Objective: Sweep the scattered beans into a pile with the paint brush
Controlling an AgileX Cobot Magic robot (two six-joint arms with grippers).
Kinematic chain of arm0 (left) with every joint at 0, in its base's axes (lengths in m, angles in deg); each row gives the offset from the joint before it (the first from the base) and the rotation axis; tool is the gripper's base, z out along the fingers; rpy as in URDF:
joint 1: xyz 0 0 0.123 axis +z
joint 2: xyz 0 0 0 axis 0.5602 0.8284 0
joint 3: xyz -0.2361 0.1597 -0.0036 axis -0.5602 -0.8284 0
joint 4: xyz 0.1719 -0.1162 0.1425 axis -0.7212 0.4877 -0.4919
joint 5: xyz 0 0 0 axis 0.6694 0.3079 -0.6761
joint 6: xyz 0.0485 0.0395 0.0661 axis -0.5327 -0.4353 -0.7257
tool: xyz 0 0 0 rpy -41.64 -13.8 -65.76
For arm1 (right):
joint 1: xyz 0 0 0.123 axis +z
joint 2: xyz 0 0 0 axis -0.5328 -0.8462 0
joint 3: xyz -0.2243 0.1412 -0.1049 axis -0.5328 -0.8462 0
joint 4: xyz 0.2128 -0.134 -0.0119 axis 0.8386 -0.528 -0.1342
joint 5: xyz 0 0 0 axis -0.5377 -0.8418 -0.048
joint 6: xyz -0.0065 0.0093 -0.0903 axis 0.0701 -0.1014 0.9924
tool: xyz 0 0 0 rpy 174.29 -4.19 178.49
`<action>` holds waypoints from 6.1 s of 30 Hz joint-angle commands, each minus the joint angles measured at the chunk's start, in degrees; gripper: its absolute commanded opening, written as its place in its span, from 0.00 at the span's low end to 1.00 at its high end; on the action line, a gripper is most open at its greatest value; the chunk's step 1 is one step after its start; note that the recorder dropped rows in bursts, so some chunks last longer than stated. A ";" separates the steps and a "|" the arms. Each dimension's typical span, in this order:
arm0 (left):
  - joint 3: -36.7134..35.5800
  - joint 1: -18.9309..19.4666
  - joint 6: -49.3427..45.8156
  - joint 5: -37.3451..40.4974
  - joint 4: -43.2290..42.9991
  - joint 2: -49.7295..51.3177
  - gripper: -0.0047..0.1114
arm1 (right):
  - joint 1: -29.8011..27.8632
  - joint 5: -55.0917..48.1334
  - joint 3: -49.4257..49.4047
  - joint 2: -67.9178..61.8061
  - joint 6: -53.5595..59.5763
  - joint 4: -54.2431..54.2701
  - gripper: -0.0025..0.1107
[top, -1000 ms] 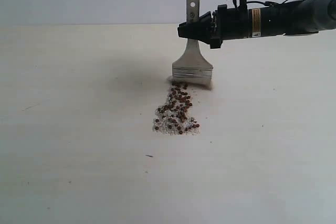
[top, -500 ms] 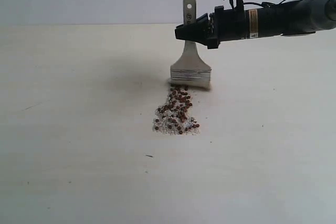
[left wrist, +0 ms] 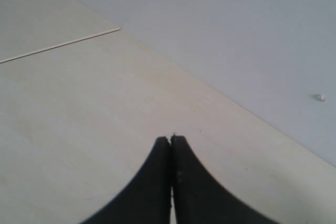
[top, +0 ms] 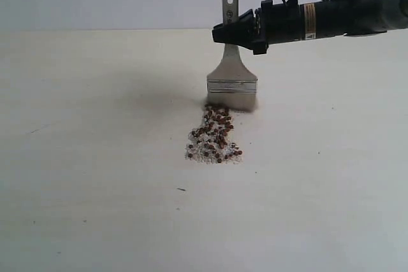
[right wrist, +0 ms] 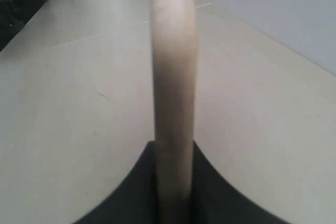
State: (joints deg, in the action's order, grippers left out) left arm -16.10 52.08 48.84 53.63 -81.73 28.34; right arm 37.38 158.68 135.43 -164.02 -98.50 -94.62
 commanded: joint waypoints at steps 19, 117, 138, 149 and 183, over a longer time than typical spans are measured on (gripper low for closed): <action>0.13 0.07 -0.01 -0.11 0.09 -0.43 0.04 | 0.15 0.08 0.18 2.36 -6.82 -6.72 0.02; 0.13 0.07 -0.01 -0.11 0.09 -0.43 0.04 | 4.18 0.08 -16.39 9.91 11.98 7.81 0.02; 0.13 0.07 -0.01 -0.11 0.09 -0.43 0.04 | 4.18 0.08 -12.02 9.12 15.58 8.36 0.02; 0.13 0.07 -0.01 -0.11 0.09 -0.43 0.04 | 5.47 0.08 -0.52 3.79 5.51 1.89 0.02; 0.13 0.07 -0.01 -0.11 0.09 -0.43 0.04 | 8.79 0.08 6.11 -0.73 -8.12 -8.10 0.02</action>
State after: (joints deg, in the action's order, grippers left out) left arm -16.10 52.08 48.84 53.63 -81.73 28.34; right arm 46.16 159.12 141.17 -165.59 -104.88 -101.79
